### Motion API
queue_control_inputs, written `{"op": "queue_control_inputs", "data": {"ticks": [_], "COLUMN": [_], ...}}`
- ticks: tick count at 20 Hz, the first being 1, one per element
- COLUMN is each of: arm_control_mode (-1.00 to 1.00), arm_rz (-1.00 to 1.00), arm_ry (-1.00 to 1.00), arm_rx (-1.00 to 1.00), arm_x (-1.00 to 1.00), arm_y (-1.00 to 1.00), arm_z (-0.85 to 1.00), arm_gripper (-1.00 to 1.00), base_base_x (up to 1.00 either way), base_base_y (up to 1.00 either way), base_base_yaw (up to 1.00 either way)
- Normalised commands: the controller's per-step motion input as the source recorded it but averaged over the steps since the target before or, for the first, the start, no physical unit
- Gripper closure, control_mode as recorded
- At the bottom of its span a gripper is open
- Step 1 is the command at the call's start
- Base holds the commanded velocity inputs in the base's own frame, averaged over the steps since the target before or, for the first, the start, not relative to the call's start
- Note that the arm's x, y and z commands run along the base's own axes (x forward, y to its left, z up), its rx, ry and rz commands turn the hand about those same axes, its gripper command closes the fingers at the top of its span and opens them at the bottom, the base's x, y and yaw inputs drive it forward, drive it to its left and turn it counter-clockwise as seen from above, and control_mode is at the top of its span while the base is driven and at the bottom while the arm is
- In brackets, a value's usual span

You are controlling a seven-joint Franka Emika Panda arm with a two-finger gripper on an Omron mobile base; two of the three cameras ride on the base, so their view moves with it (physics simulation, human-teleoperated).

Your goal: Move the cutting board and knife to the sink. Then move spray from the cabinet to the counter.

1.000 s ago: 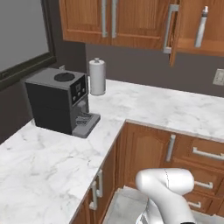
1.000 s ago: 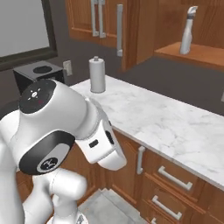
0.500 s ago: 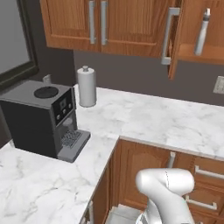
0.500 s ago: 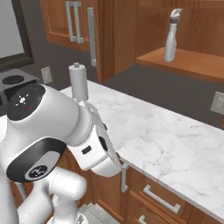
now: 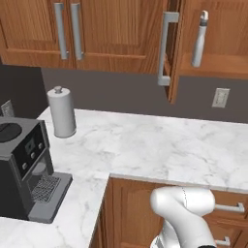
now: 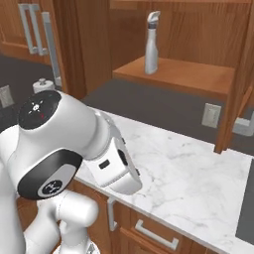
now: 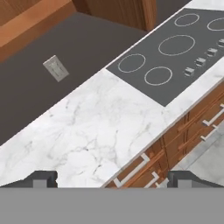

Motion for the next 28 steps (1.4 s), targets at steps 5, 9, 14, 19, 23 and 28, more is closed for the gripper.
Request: {"op": "queue_control_inputs", "data": {"ticks": [5, 9, 14, 19, 23, 28], "arm_control_mode": [1.0, 1.0, 1.0, 1.0, 1.0, 1.0], "arm_rz": [0.0, 0.0, 0.0, 0.0, 0.0, 0.0], "arm_ry": [0.0, 0.0, 0.0, 0.0, 0.0, 0.0], "arm_rx": [0.0, 0.0, 0.0, 0.0, 0.0, 0.0], "arm_x": [0.0, 0.0, 0.0, 0.0, 0.0, 0.0], "arm_y": [0.0, 0.0, 0.0, 0.0, 0.0, 0.0], "arm_z": [0.0, 0.0, 0.0, 0.0, 0.0, 0.0], "arm_gripper": [-1.0, -1.0, -1.0, -1.0, -1.0, -1.0], "base_base_x": [0.23, 0.17, 0.46, 0.73, 1.0, 0.78], "base_base_y": [-0.09, -0.26, -0.02, 0.01, 0.0, -0.32], "base_base_yaw": [-0.18, -0.35, -0.34, -0.07, 0.0, 0.15]}}
